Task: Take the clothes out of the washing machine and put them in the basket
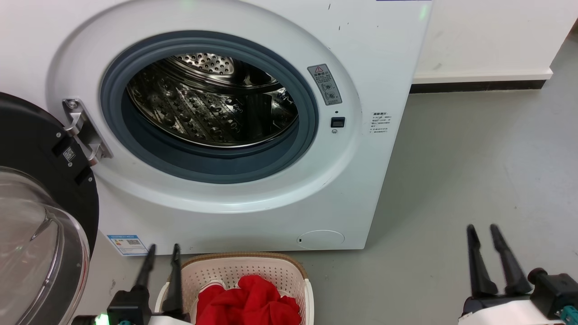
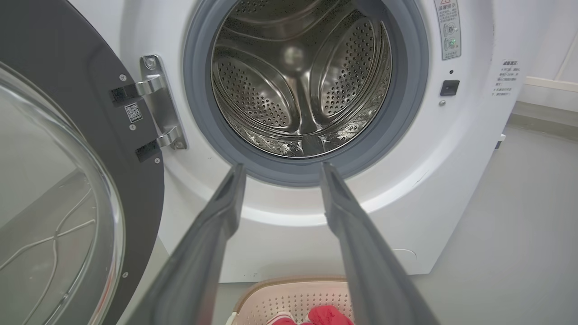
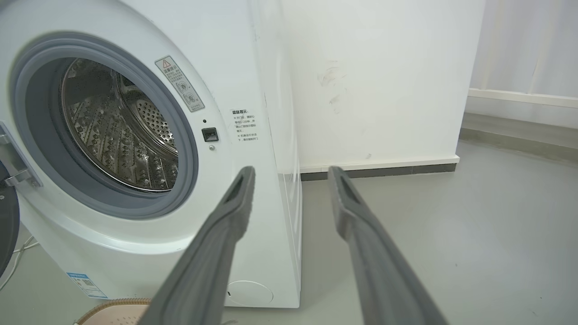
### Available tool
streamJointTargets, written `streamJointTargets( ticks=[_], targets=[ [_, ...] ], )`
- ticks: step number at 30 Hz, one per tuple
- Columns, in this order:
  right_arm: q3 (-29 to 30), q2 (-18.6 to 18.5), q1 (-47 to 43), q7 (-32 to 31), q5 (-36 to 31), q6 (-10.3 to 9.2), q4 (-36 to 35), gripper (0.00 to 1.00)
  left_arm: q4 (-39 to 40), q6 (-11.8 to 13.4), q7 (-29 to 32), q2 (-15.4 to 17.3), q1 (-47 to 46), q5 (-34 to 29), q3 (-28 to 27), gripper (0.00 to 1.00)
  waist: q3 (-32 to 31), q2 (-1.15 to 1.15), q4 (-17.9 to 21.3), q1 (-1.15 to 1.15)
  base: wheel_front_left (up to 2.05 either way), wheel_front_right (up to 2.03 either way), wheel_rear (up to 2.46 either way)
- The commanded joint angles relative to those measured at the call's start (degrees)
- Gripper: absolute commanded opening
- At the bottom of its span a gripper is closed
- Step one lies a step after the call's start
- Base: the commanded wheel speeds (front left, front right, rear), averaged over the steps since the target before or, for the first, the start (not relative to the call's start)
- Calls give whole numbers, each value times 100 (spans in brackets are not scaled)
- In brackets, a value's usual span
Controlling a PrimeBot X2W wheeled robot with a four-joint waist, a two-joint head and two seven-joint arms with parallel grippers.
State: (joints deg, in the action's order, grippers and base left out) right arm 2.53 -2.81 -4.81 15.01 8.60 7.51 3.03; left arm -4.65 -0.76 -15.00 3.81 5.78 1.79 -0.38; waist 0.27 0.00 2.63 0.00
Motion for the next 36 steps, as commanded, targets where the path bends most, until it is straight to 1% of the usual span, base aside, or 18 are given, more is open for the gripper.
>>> streamJointTargets(
  ticks=[1, 2, 4, 5, 20, 36],
  targets=[
    [-1, 3, -25, -3, 0, 0, 52, 0, -55, 0, 18, -11, 9, 1, 3, 0, 0, 0, 0, 0, 0, 0, 0],
    [-1, 3, -25, -3, 0, 0, 52, 0, -55, 0, 18, -11, 9, 1, 3, 0, 0, 0, 0, 0, 0, 0, 0],
    [-15, -1, -29, -54, 260, 0, 105, 0, -174, -20, 115, -25, -56, 257, -52, 0, 0, 0, -5, 0, 0, 0, 0],
    [-15, -1, -29, -54, 260, 0, 105, 0, -174, -20, 115, -25, -56, 257, -52, 0, 0, 0, -5, 0, 0, 0, 0],
    [-39, -94, 219, -389, 1980, -1, 305, 0, -302, -152, 510, -37, -277, 2021, -150, 0, -1, 0, -36, 0, 0, 0, 0],
    [-32, -146, 421, -708, 3480, -1, 474, 0, -433, -271, 871, -49, -492, 3588, -251, 0, -2, 0, -70, 0, 0, 0, 0]
  ],
)
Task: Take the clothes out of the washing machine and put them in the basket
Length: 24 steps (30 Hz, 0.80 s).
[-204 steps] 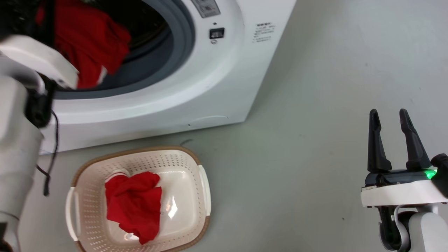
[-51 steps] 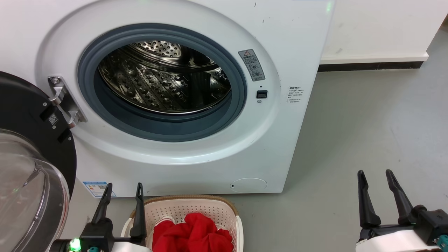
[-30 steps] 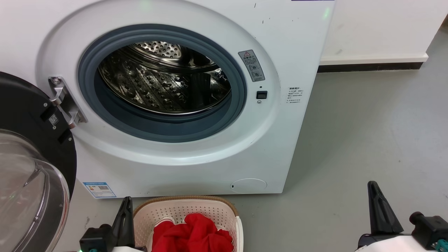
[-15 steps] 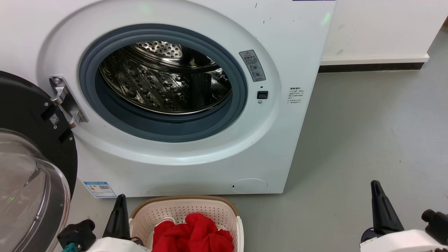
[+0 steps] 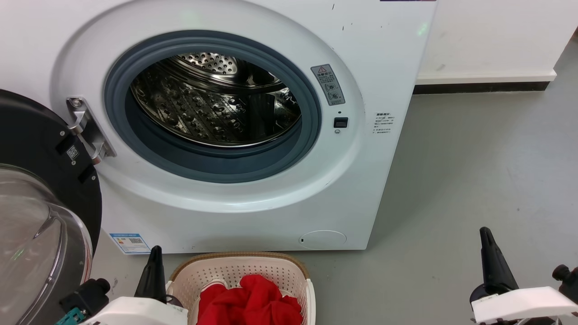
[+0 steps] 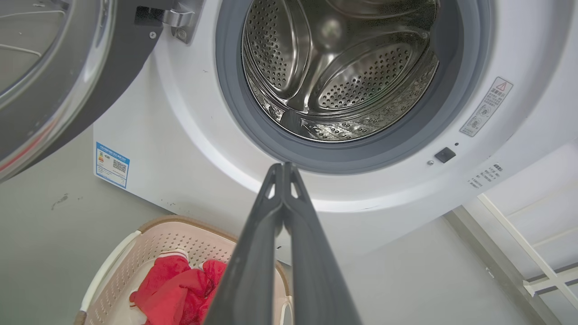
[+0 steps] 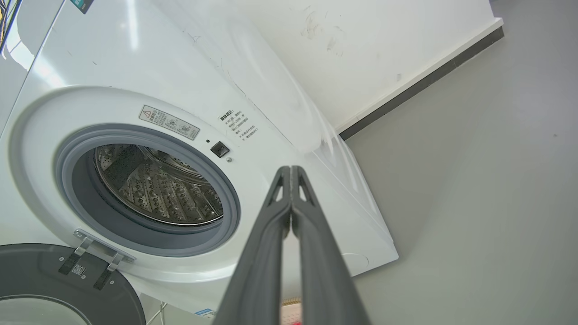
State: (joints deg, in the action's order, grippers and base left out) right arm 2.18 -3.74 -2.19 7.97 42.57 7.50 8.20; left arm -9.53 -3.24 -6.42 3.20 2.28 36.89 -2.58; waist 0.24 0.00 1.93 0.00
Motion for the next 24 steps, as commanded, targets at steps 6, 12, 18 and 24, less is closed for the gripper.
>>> streamJointTargets(
  ticks=[6, 12, 18, 24],
  targets=[
    [12, -64, 223, -116, 569, 0, 10, 0, 7, -63, 133, 8, -217, 592, -67, 0, -1, 0, -12, 0, 0, 0, 0],
    [25, -73, 297, -224, 1030, 0, 63, 0, -36, -99, 248, 4, -277, 1081, -100, 0, -1, 0, -25, 0, 0, 0, 0],
    [39, -80, 351, -328, 1463, 0, 116, 0, -77, -139, 359, 1, -349, 1539, -129, 0, -1, 0, -37, 0, 0, 0, 0],
    [55, -82, 417, -429, 1865, 0, 164, 0, -117, -170, 464, -3, -407, 1972, -162, 0, -2, 0, -50, 0, 0, 0, 0]
  ],
)
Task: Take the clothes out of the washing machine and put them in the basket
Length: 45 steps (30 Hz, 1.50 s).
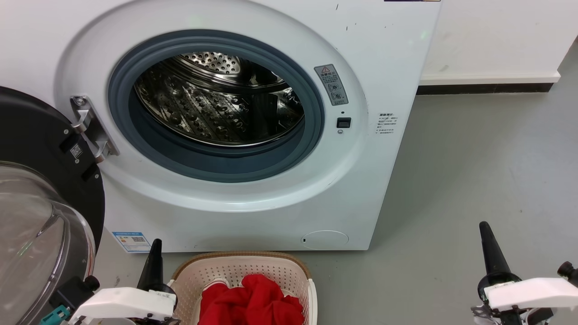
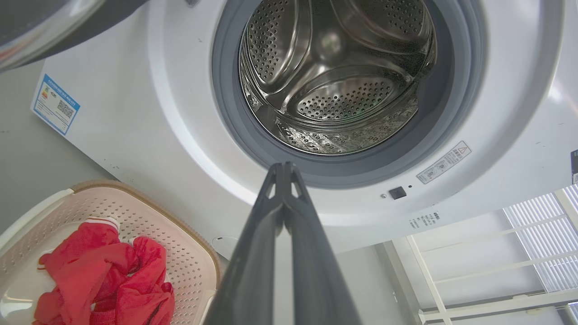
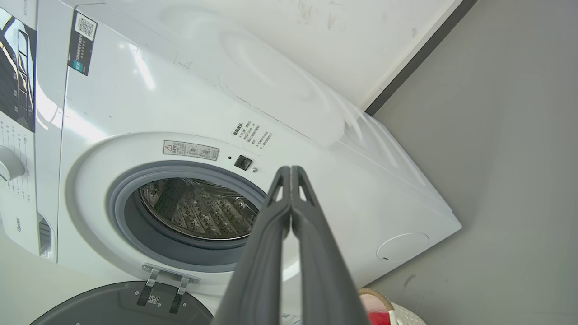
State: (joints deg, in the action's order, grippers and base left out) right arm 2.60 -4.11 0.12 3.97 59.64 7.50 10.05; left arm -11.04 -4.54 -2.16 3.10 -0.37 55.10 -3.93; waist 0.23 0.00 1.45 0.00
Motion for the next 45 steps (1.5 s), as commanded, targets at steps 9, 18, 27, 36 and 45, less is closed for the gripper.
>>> streamJointTargets(
  ticks=[9, 18, 27, 36, 45],
  targets=[
    [42, -47, 266, -190, 777, 0, 54, 0, -33, -91, 195, 1, -231, 816, -76, 0, -1, 0, -23, 0, 0, 0, 0],
    [71, -46, 327, -320, 1285, -1, 121, 0, -81, -130, 326, -3, -306, 1374, -114, 0, -1, 0, -42, 0, 0, 0, 0],
    [97, -42, 393, -437, 1699, -1, 175, 0, -125, -165, 437, -7, -375, 1826, -143, 0, -2, 0, -59, 0, 0, 0, 0],
    [126, -35, 457, -557, 2139, -1, 230, 0, -174, -207, 552, -13, -431, 2306, -173, 0, -3, 0, -78, 0, 0, 0, 0],
    [155, -25, 523, -673, 2541, -1, 279, 0, -218, -238, 653, -18, -503, 2756, -205, 0, -3, 0, -97, 0, 0, 0, 0]
  ],
)
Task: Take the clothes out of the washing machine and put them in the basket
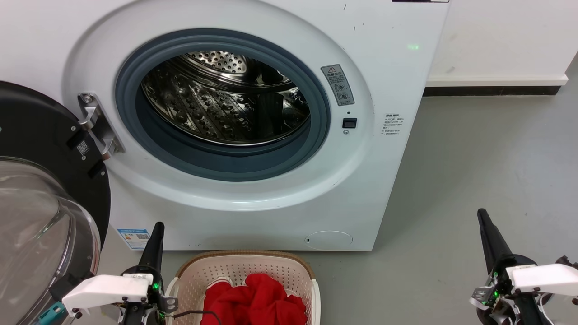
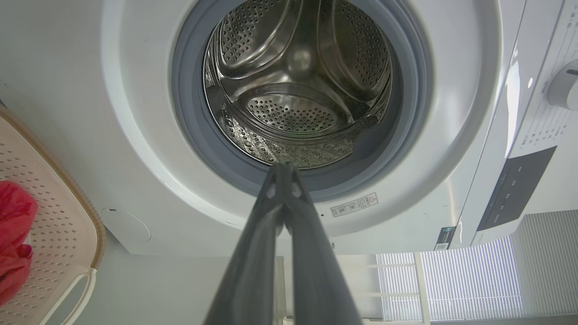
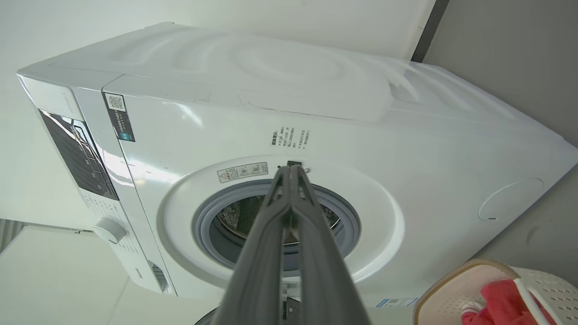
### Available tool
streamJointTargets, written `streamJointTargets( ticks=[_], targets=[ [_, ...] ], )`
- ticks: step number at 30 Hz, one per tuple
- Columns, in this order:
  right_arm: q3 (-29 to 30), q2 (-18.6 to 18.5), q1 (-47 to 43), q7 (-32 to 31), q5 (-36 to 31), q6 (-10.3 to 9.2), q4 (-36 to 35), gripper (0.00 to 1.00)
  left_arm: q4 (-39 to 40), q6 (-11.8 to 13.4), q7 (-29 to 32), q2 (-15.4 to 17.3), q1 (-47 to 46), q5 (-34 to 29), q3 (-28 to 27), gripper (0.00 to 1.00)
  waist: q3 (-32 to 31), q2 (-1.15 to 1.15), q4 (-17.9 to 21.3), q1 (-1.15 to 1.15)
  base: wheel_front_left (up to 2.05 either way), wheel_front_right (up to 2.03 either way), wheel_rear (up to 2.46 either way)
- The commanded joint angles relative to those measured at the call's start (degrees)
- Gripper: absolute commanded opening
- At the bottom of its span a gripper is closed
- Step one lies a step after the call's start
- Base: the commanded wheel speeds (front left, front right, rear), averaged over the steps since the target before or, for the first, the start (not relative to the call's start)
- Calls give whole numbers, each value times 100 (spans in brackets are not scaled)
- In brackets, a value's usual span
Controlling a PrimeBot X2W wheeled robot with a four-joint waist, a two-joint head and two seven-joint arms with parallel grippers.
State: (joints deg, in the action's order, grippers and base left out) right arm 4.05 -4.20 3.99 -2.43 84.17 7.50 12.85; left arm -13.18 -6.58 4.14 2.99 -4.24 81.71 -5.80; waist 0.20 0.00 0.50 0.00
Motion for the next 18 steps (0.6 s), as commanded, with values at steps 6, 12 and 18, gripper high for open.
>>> streamJointTargets(
  ticks=[6, 12, 18],
  targets=[
    [31, -10, 157, -107, 336, -1, 34, 0, -32, -52, 90, -10, -138, 370, -41, 0, 0, 0, -14, 0, 0, 0, 0],
    [49, -2, 204, -173, 582, -2, 70, 0, -58, -72, 158, -13, -183, 637, -60, 0, -1, 0, -26, 0, 0, 0, 0],
    [69, 5, 238, -241, 811, -2, 99, 0, -78, -97, 221, -16, -219, 894, -79, 0, -1, 0, -39, 0, 0, 0, 0]
  ],
)
